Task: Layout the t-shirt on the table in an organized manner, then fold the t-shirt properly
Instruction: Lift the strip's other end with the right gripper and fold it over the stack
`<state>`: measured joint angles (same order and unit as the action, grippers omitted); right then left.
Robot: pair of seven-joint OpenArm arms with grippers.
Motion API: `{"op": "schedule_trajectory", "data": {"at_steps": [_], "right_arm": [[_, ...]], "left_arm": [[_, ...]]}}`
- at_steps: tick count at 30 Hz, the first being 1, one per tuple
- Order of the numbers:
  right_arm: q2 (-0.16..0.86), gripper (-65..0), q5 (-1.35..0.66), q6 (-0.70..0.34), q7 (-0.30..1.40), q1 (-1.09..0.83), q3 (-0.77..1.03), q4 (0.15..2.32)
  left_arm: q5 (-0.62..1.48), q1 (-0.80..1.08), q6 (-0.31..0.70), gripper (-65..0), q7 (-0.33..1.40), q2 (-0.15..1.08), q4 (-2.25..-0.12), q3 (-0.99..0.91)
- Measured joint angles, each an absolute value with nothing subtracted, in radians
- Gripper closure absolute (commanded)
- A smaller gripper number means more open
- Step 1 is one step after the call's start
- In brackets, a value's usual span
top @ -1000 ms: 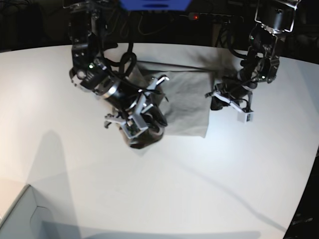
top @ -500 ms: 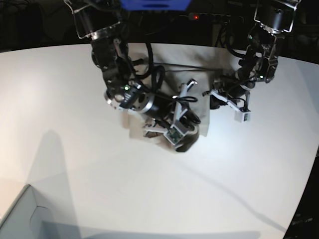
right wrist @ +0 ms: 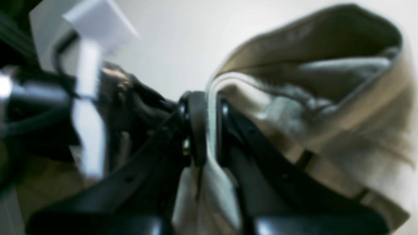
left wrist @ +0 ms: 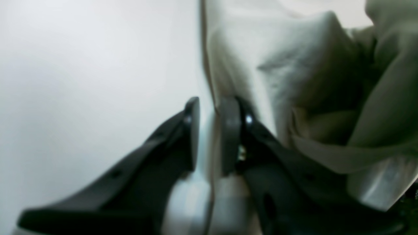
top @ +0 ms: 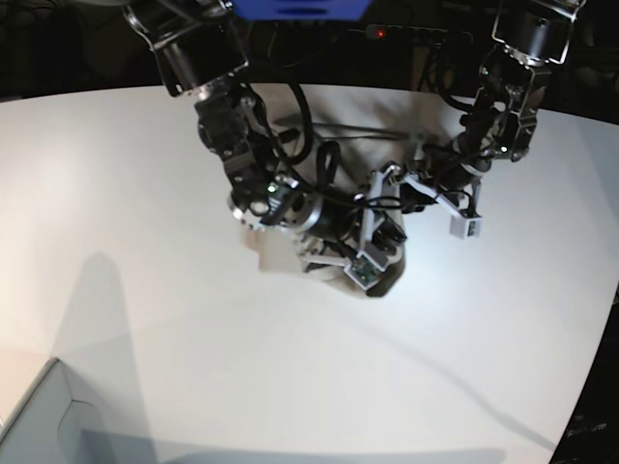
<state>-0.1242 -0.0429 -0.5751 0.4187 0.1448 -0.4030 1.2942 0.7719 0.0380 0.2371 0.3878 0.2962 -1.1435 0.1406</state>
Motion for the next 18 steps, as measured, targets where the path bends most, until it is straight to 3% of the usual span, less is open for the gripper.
{"op": "schedule_trajectory", "data": {"at_steps": [9,18], "right_arm": [[-0.122,0.0,-0.044,-0.575,0.371,0.178,-0.414,1.211],[-0.101,-28.8,-0.051,-0.575,0.366,0.144,-0.410,1.269]], "left_arm": [[0.772,0.043,0.247,-14.3,0.387,0.308,-1.145,0.140],[0.783,0.052,0.254,-14.5,0.392,0.339,-1.155,0.142]]}}
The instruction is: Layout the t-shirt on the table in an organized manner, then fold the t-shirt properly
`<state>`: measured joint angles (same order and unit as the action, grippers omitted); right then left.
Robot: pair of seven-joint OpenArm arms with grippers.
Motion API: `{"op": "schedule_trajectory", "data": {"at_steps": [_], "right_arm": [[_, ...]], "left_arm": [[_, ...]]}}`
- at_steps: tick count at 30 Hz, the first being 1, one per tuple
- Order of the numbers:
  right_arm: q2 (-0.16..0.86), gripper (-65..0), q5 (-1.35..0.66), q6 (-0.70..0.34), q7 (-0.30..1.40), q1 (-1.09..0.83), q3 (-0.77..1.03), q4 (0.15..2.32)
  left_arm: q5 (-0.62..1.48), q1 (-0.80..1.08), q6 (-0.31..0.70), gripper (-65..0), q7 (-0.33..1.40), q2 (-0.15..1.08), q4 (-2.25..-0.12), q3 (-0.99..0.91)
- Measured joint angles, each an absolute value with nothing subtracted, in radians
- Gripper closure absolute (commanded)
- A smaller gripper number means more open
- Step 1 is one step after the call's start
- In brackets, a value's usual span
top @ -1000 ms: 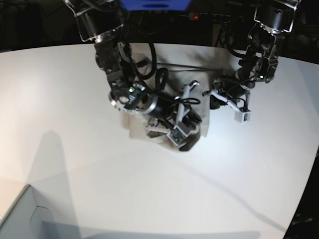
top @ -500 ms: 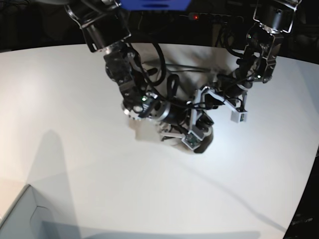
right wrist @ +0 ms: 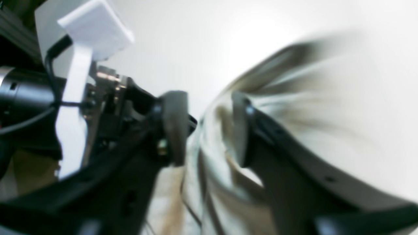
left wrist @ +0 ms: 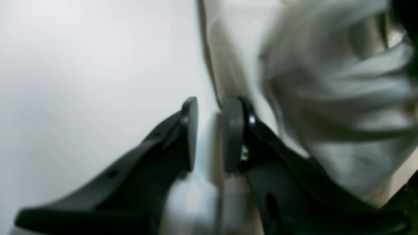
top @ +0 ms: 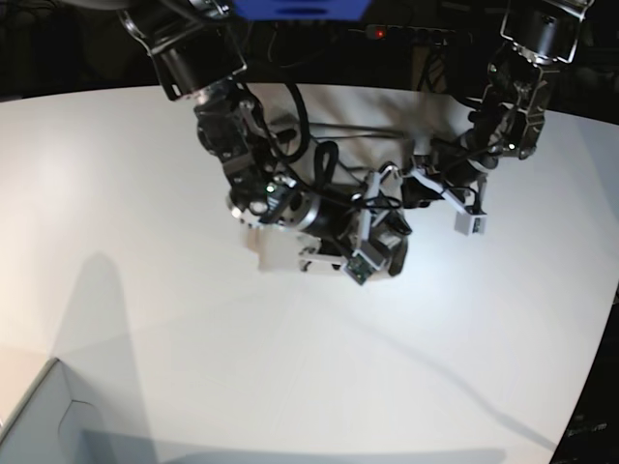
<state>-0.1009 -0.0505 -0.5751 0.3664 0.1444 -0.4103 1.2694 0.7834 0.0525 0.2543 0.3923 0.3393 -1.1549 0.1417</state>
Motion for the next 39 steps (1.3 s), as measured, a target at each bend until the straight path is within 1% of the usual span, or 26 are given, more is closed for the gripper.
{"op": "schedule_trajectory", "data": {"at_steps": [1,4,6,8,10,13,15,18,25,27,31,39], "right_arm": [[-0.096,-31.0,-0.048,-0.575,0.367,0.133,-0.408,1.294],[-0.076,-34.3,-0.053,-0.575,0.368,0.077,-0.398,1.410],[-0.072,-34.5,-0.057,-0.575,0.364,0.046,-0.358,1.477],[-0.066,-34.5,-0.060,-0.575,0.362,0.017,-0.290,1.531],[-0.051,-34.7,-0.048,-0.575,0.371,-0.008,-0.212,1.581],[-0.044,-34.8,-0.053,-0.575,0.367,-0.057,-0.100,1.647],[-0.039,-34.8,-0.051,-0.575,0.366,-0.085,-0.049,1.666],[-0.016,-34.8,-0.050,-0.575,0.366,-0.115,-0.029,1.658],[-0.009,-34.8,-0.049,-0.575,0.369,-0.126,-0.047,1.556],[0.009,-34.8,-0.049,-0.575,0.365,-0.134,-0.099,1.551],[0.068,-34.8,-0.049,-0.579,0.368,-0.162,-0.271,1.551],[0.084,-34.8,-0.053,-0.580,0.362,-0.167,-0.481,1.550]], "left_arm": [[0.783,0.056,0.253,-15.2,0.393,0.342,-1.155,0.139],[0.791,0.070,0.256,-23.2,0.377,0.349,-1.161,0.138],[0.793,0.072,0.262,-29.5,0.385,0.364,-1.171,0.140],[0.794,0.087,0.262,-33.8,0.380,0.374,-1.182,0.137],[0.790,0.105,0.256,-37.2,0.377,0.385,-1.212,0.135],[0.781,0.142,0.246,-40.1,0.393,0.413,-1.262,0.134],[0.775,0.170,0.240,-40.7,0.407,0.413,-1.295,0.108],[0.767,0.196,0.232,-40.8,0.421,0.404,-1.317,0.049],[0.769,0.221,0.233,-40.8,0.426,0.402,-1.357,-0.062],[0.766,0.225,0.230,-40.8,0.424,0.402,-1.356,-0.105],[0.768,0.236,0.231,-40.8,0.427,0.403,-1.356,-0.180],[0.768,0.241,0.231,-40.8,0.427,0.401,-1.356,-0.287]]}}
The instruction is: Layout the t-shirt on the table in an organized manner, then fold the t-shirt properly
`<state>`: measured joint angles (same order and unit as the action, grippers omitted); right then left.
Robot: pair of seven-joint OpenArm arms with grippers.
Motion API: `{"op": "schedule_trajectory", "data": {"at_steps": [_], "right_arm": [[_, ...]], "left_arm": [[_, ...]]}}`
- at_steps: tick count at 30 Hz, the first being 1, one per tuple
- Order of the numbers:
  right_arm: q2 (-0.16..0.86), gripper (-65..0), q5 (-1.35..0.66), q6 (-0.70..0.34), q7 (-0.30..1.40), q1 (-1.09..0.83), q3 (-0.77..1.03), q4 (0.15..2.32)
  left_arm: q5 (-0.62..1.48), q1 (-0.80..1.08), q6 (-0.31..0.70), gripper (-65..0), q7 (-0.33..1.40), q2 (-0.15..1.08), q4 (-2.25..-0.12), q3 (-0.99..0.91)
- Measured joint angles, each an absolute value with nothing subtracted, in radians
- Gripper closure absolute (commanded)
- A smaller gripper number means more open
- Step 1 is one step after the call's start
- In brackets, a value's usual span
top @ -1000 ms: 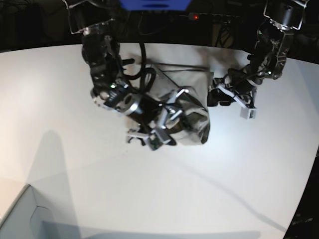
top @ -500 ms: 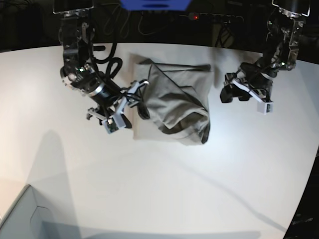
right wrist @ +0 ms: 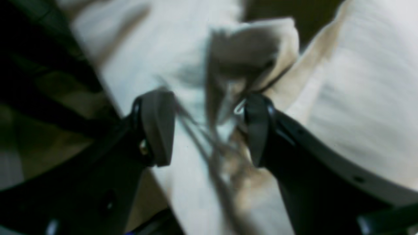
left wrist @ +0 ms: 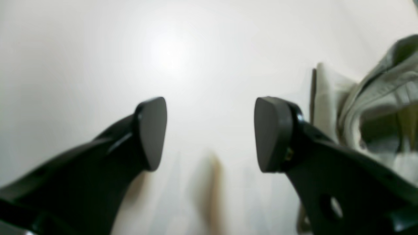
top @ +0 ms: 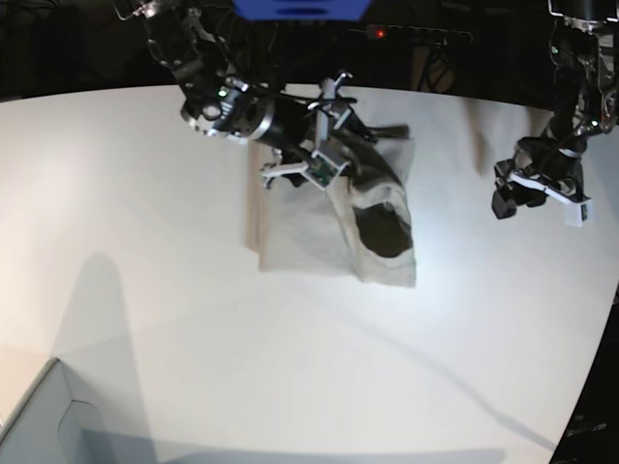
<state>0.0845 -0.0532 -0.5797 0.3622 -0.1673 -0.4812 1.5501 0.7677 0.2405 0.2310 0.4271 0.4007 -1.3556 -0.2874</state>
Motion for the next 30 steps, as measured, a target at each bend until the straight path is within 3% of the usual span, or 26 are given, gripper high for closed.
{"op": "schedule_trajectory", "data": {"at_steps": [9,15,19,23,27,30], "right_arm": [[0.186,-34.7,-0.055,-0.582,0.366,-0.176,-0.638,1.661],[0.136,-34.2,-0.056,-0.583,0.373,-0.216,-0.381,1.754],[0.031,-25.4,-0.053,-0.582,0.361,-0.188,-0.210,1.684],[0.019,-16.0,-0.052,-0.582,0.363,-0.165,-0.190,1.582],[0.019,-16.0,-0.049,-0.567,0.371,-0.138,-0.186,1.440],[0.024,-16.0,-0.060,-0.481,0.351,-0.118,-0.163,1.374]], "left_arm": [[0.767,0.241,0.231,-40.9,0.430,0.399,-1.350,-0.362],[0.767,0.241,0.231,-40.9,0.430,0.401,-1.348,-0.390],[0.768,0.247,0.232,-40.9,0.430,0.396,-1.348,-0.390],[0.768,0.258,0.231,-40.9,0.430,0.399,-1.348,-0.389],[0.768,0.257,0.231,-40.9,0.432,0.381,-1.348,-0.389],[0.768,0.257,0.231,-40.9,0.429,0.381,-1.348,-0.389]]}}
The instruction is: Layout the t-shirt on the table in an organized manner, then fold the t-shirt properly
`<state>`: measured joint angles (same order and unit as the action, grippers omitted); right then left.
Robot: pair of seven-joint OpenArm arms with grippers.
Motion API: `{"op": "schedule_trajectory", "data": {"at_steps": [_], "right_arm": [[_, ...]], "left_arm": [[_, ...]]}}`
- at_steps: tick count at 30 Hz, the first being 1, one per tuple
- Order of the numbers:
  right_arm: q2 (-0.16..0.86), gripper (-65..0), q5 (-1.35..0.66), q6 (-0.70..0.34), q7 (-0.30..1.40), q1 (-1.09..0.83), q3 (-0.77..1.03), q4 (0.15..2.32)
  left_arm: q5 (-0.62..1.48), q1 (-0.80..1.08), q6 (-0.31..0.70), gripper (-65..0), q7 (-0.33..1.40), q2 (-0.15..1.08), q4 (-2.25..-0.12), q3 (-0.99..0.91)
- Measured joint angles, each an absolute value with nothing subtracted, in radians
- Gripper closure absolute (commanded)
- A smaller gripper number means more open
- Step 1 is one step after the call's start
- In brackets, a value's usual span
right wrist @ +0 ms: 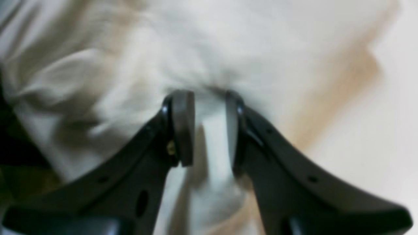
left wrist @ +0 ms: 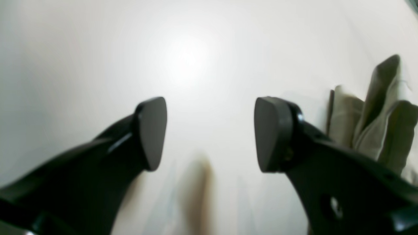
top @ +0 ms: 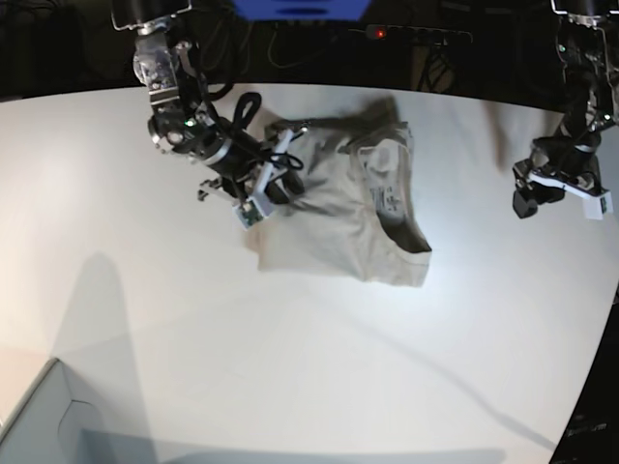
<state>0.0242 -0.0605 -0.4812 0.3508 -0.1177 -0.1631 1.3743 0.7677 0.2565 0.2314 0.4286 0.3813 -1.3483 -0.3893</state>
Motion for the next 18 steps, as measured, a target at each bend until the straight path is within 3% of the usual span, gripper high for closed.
{"op": "schedule_trajectory", "data": {"at_steps": [10,14,18], "right_arm": [[0.041,-16.0,-0.051,-0.470,0.371,-0.115,-0.015,1.414],[0.033,-15.7,-0.055,-0.469,0.360,-0.194,-0.036,1.597],[0.012,-15.6,-0.057,-0.469,0.355,-0.226,-0.153,1.626]], "left_arm": [[0.822,0.258,0.231,-40.9,0.429,0.364,-1.365,-0.386],[0.881,0.271,0.232,-40.9,0.430,0.364,-1.369,-0.385],[0.888,0.270,0.232,-40.9,0.430,0.365,-1.369,-0.384]]}}
